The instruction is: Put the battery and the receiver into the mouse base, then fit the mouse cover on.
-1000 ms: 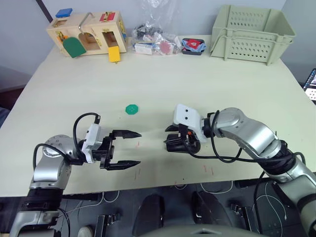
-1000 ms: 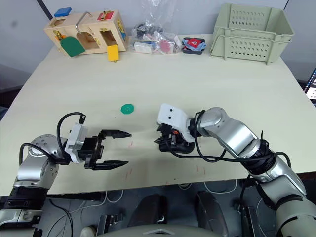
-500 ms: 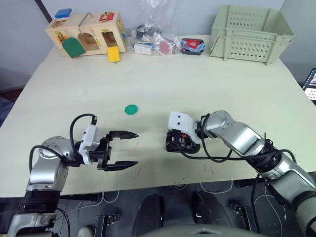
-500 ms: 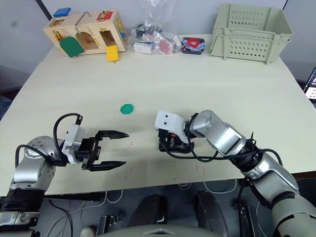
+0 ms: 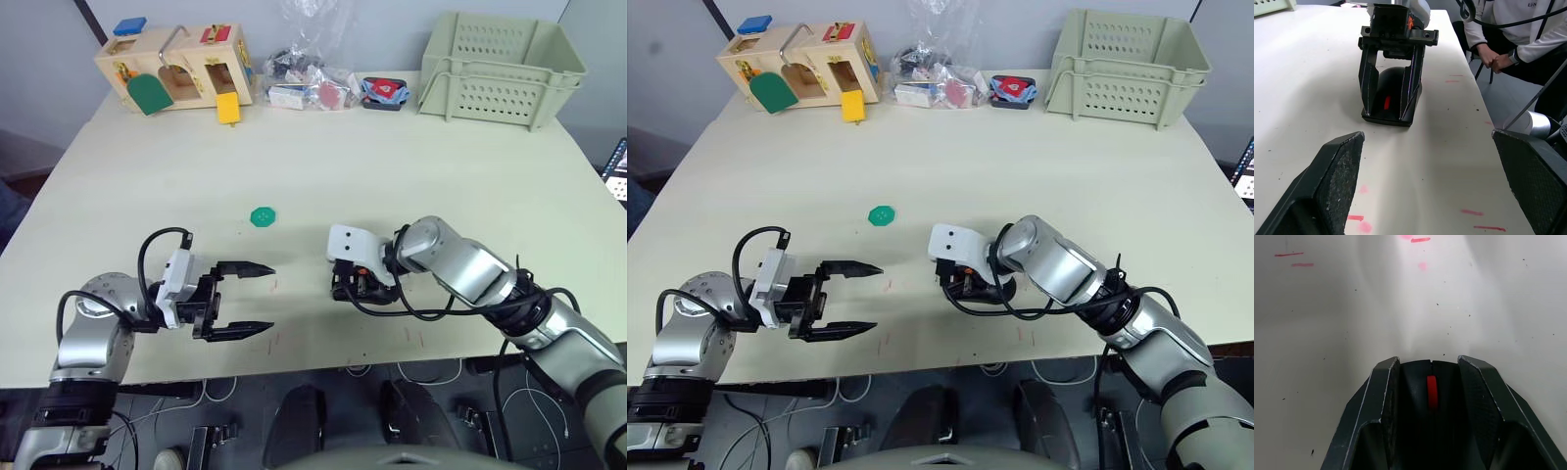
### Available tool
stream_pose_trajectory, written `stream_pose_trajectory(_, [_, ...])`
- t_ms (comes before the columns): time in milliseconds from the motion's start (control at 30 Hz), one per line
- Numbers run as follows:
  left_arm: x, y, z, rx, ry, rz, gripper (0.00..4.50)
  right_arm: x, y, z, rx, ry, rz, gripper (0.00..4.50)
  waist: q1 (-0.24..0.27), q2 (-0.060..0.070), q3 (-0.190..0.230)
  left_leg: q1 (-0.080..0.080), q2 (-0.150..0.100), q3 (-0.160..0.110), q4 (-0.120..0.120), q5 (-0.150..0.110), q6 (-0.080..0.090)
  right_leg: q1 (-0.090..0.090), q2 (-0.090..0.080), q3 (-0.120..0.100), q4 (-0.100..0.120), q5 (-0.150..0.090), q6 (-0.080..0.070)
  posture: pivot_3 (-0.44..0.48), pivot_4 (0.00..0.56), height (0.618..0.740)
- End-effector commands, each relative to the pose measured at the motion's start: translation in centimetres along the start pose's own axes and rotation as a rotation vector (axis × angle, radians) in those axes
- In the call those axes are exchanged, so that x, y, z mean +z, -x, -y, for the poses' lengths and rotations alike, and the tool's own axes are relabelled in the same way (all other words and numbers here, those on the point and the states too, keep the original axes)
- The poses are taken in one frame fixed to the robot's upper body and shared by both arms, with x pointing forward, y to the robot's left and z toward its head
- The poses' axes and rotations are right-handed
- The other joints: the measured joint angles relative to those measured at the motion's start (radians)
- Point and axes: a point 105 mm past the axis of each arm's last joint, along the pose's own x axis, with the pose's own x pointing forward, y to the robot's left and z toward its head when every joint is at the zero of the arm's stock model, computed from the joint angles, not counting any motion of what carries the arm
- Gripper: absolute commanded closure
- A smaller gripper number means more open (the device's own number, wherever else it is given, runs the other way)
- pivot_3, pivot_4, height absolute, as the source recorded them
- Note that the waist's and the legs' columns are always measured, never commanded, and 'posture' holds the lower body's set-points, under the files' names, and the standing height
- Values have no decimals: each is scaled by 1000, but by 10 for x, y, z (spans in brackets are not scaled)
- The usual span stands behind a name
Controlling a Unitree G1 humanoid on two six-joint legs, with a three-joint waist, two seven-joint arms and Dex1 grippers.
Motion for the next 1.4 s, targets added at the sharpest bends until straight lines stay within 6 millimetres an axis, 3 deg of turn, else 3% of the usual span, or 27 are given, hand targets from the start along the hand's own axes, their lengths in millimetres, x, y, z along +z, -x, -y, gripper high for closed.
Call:
stream_pose_trajectory(33, [10,5,0,4,-40,8,0,-14,-2,0,-1,-29,-51,2521,0,0,0,0,0,0,0,0,0,0,0,0,0,0,0,0,150,740])
stream_pose_trajectory(233, [10,5,1,11,-40,12,0,15,9,-1,-10,16,153,2521,-1,-1,0,0,0,0,0,0,0,0,0,0,0,0,0,0,150,740])
stream_pose_trajectory(567, [12,5,0,15,-45,13,0,32,43,0,-43,17,415,2521,-2,-1,0,0,0,0,0,0,0,0,0,0,1,0,0,0,150,740])
stream_pose_trajectory(733, [13,6,-1,13,-50,13,0,15,59,-1,-66,3,477,2521,-1,-1,0,0,0,0,0,0,0,0,0,0,0,0,0,0,150,740])
stream_pose_trajectory(967, [14,6,-3,17,-61,17,0,-29,67,1,-139,-95,564,2521,-1,-1,0,0,0,0,0,0,0,0,0,0,0,0,0,0,150,740])
stream_pose_trajectory(1400, [14,14,-2,31,-60,6,0,-53,48,-5,-154,-47,658,2521,-1,-2,0,2,0,1,0,0,0,0,1,2,4,0,0,0,150,740])
